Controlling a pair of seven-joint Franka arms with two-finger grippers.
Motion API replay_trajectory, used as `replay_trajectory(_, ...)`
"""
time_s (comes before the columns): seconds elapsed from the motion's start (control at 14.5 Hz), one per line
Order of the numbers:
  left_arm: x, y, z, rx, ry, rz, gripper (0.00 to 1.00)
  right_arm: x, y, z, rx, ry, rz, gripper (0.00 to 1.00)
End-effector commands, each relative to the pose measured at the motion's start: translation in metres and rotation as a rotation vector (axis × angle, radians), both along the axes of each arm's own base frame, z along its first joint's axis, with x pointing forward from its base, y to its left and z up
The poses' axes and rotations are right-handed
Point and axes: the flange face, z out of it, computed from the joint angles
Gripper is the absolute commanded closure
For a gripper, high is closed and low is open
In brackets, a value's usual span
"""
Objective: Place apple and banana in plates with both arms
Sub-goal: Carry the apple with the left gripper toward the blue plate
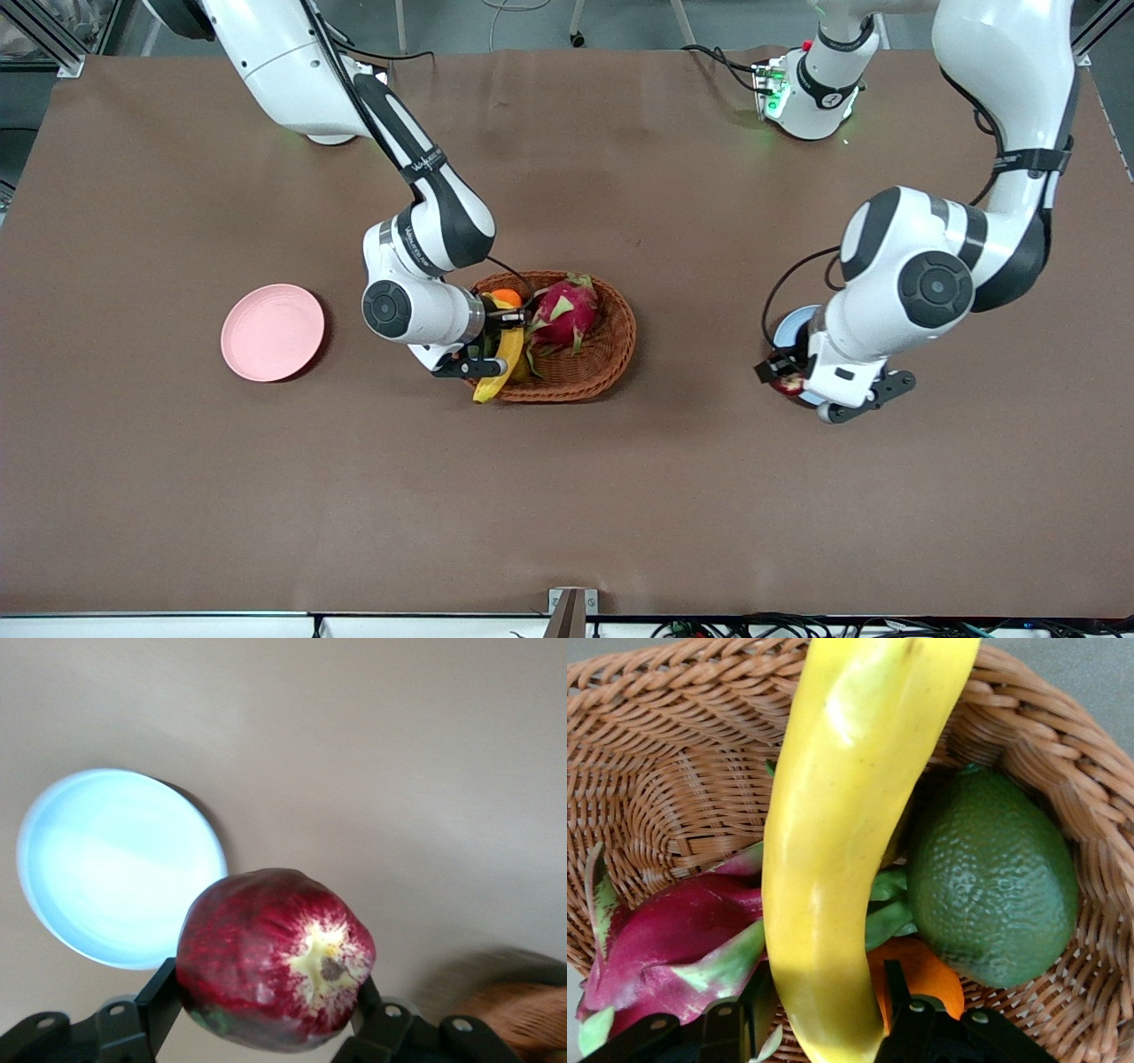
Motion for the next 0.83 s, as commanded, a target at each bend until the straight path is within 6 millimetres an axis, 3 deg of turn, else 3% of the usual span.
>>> replay_trajectory(0.0, -0.005, 0.046, -0.025, 0.025, -0.004, -0.041, 0.81, 0.002, 0.001, 0.003, 0.009, 0.008, -0.02, 0.6)
replay_trajectory(0.21, -0.016, 0.089, -0.068, 0.001, -0.033, -0.072, 0.79, 0.014, -0.004, 0.022, 0.019, -0.014, -0.052, 0.63)
replay_trajectory(0.41, -0.025, 0.102, -0.1, -0.008, -0.004, -0.075, 0.76, 0.023, -0.02, 0.056, 0.017, -0.032, -0.085, 0.63)
replay_trajectory(0.55, -0.029, 0.106, -0.114, -0.012, 0.017, -0.072, 0.7, 0.041, -0.062, 0.081, 0.002, -0.039, -0.121, 0.63)
replay_trajectory(0.76, -0.029, 0.107, -0.133, -0.025, 0.018, -0.066, 0.64, 0.068, -0.167, 0.097, -0.126, -0.064, -0.068, 0.63)
